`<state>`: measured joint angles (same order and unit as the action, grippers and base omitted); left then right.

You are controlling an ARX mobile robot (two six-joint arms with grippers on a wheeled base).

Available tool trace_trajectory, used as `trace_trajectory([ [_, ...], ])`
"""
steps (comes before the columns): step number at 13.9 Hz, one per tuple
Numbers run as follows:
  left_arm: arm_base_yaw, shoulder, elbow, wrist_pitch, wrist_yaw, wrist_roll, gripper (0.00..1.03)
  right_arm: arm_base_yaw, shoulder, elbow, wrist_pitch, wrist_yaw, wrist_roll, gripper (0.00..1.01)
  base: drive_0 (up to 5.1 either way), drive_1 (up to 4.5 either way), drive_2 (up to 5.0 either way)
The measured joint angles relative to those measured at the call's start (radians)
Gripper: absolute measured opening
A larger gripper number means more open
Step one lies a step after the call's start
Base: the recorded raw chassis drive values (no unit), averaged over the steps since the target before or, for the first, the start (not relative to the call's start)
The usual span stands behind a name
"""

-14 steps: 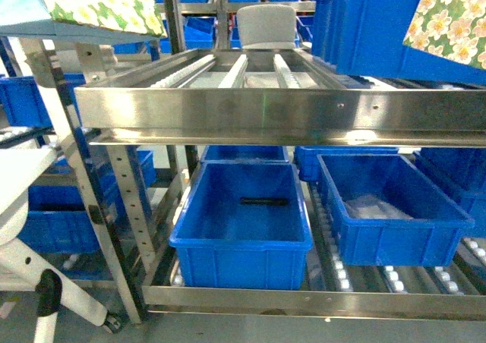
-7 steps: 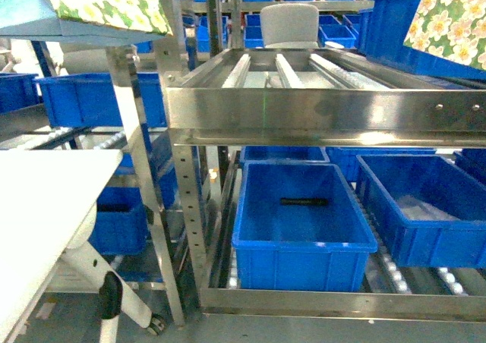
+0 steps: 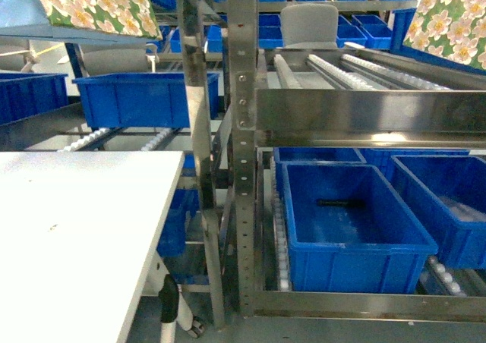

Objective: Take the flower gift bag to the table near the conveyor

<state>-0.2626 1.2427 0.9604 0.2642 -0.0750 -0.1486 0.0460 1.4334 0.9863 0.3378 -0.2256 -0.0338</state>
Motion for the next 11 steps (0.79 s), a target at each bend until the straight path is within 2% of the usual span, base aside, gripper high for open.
trace_trajectory([
  [11, -0.001, 0.000, 0.000, 0.001, 0.000, 0.000, 0.02, 0.000, 0.000, 0.000, -0.003, 0.000, 0.000, 0.02, -5.0, 2.43, 2.4],
])
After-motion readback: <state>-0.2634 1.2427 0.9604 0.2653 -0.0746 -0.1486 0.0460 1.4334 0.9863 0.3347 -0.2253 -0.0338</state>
